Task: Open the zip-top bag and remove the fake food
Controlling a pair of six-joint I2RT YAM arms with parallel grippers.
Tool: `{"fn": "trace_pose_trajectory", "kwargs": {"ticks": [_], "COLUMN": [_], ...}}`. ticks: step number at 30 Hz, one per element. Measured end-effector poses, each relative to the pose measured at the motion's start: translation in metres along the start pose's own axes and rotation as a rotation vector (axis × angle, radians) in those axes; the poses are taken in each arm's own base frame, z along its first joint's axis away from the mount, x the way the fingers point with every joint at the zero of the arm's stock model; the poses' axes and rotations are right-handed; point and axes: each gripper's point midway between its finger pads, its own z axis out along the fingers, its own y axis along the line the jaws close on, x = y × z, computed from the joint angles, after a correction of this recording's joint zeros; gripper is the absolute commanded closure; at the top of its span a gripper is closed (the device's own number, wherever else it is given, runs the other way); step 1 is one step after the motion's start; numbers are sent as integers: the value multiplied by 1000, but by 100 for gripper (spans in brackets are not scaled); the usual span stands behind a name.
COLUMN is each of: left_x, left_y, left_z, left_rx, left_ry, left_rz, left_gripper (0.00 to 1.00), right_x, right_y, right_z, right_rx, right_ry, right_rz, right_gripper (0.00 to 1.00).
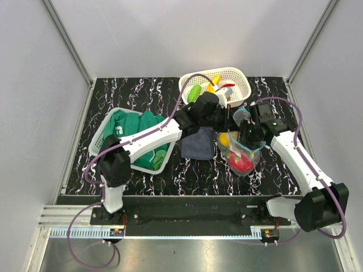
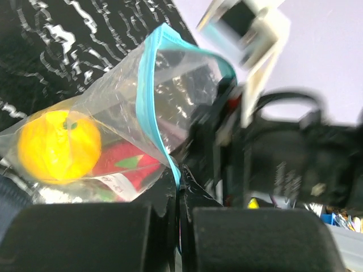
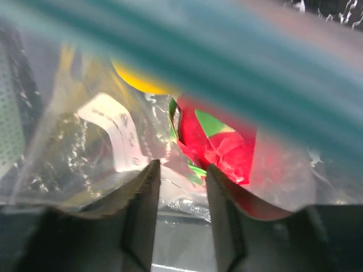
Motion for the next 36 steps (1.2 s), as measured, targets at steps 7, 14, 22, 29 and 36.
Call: {"fn": "trace_pose_trajectory", "kwargs": {"ticks": [7,14,22,29,36], "left_x": [6,7,-4,-3,0], "left_y": [0,-1,-18,-21,-16], "left_z": [14,15,17,29,42], "left_rx": [30,46,119,151,155], "left_ry": [37,51,63,98,121], "left_rz": [-6,-3,23,21,9], "left_gripper": [100,100,100,100,100], "right_x": [4,-23,-47,-42,-31], "right_y": [-13,-17,-19,-8,-10], "right_z": [15,23,25,46,66], "right_rx": [9,-52,-86,-172,-192], "right_ry": [5,-77,-143,-96,-60], "right_rz": [57,185,238,235,256], "right_gripper": [39,46,57,34,22]}}
